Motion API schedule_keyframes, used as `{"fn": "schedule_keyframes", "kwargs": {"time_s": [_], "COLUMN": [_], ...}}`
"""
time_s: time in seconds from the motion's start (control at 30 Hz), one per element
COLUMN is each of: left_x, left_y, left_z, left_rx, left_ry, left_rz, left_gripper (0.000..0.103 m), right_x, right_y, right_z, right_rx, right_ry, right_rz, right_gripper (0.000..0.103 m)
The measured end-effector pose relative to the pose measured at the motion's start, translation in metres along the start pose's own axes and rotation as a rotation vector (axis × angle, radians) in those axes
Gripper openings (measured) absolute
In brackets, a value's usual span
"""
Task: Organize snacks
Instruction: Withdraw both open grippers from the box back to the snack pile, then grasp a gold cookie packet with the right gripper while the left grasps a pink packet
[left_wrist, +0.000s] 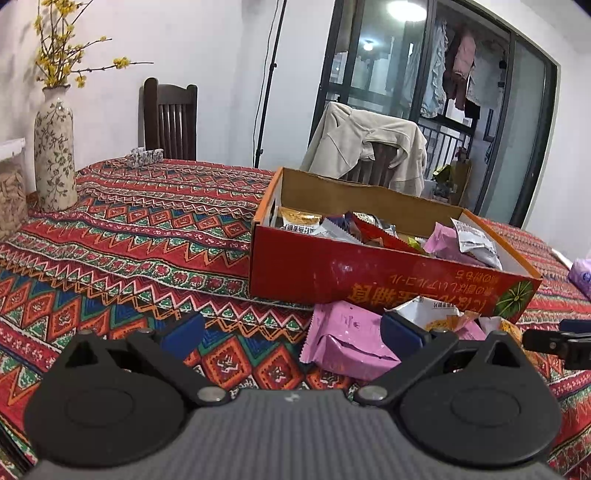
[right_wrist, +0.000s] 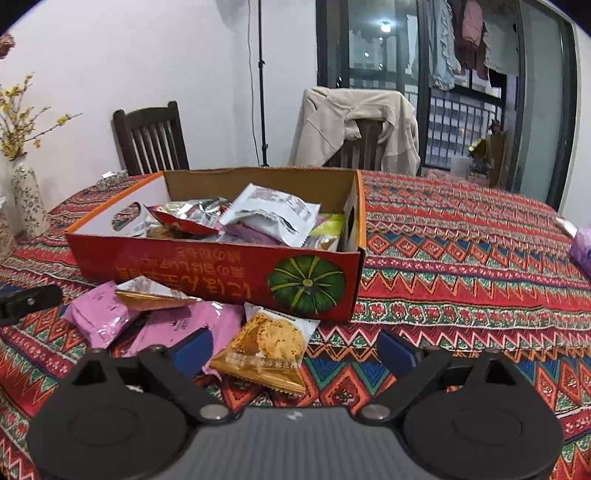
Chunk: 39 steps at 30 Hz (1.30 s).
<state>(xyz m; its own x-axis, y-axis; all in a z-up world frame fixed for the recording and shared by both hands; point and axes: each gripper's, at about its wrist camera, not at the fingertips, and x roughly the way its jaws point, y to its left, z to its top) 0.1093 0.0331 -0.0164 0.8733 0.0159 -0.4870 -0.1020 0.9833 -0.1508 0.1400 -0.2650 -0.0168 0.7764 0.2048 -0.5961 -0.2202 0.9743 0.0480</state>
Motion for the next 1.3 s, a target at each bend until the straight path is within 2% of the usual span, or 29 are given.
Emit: {"fn": "schedule_keyframes", "kwargs": {"time_s": [0.17, 0.27, 0.3, 0.4, 0.53, 0.87, 1.03, 1.2, 1.3], "left_x": [0.003, 0.004, 0.004, 0.005, 0.007, 0.01, 0.012, 0.018, 0.028], "left_y": [0.002, 0.003, 0.003, 0.004, 0.004, 0.002, -0.011, -0.032, -0.046], "left_z": [-0.001, -0.001, -0.001, -0.001, -0.001, -0.001, 0.002, 0.01, 0.011], "left_rx": [-0.009, -0.015, -0.016, -0.02, -0.025, -0.014, 0.032, 0.086, 0.126], "left_ry": [0.005, 0.01, 0.012, 0.019, 0.024, 0.043, 0.083, 0.125, 0.172], "left_rz": [0.015, 0.008, 0.007, 0.0, 0.001, 0.031, 0.017, -0.027, -0.02], "left_gripper": [0.103, 0.103, 0.103, 0.103, 0.103, 0.103, 0.103, 0.103, 0.103], "right_x": [0.02, 0.031, 0.033, 0.036, 0.032, 0.008, 0.006, 0.004, 0.002], "right_y": [-0.004, -0.002, -0.001, 0.001, 0.004, -0.011, -0.02, -0.021, -0.021], "right_z": [0.007, 0.007, 0.006, 0.002, -0.003, -0.015, -0.021, -0.021, -0.022], "right_rx": [0.084, 0.104, 0.103, 0.084, 0.038, 0.056, 0.089, 0.095, 0.09], "right_ry": [0.054, 0.079, 0.084, 0.098, 0.084, -0.017, -0.032, -0.05, -0.058], "right_rz": [0.016, 0.017, 0.021, 0.016, 0.004, 0.004, 0.015, 0.036, 0.051], "right_gripper": [0.073, 0.066, 0.064, 0.048, 0.04, 0.04, 0.04, 0.04, 0.04]}}
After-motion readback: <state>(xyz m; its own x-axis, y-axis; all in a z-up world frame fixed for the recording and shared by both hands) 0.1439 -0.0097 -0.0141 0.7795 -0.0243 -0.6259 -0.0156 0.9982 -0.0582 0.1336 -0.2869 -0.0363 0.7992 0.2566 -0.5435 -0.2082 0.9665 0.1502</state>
